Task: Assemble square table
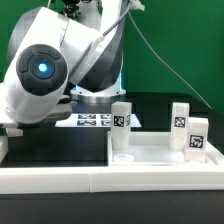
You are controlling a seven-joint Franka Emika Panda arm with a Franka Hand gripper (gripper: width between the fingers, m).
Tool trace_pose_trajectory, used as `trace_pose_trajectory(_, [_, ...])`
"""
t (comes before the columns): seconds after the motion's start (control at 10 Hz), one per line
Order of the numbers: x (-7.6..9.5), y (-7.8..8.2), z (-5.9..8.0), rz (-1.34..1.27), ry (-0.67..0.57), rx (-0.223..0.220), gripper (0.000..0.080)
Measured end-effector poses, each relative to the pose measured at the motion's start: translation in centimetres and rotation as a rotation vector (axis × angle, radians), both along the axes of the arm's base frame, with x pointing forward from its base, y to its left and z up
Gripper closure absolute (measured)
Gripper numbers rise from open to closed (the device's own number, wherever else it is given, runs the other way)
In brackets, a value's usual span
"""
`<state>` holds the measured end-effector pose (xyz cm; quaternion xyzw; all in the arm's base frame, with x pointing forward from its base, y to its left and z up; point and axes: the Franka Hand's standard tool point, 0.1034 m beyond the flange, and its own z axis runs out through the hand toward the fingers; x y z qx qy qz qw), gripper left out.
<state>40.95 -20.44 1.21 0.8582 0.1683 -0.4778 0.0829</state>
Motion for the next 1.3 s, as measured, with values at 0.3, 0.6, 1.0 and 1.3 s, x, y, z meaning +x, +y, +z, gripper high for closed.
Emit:
trace_pose_trajectory(0.3, [-0.2,-0.3,-0.2,0.002,0.003,0.007,0.0151])
trace_pose_trajectory(0.6, [-0.8,-0.4,-0.8,-0.004,0.014,-0.005,0.0151])
trace_pose_trajectory(1.0, [-0.8,-0.2,-1.0,-0.001,0.028,-0.008,0.0151])
trace_pose_trajectory(1.3, [-0.8,-0.1,-1.0,0.0,0.028,-0.008,0.0413])
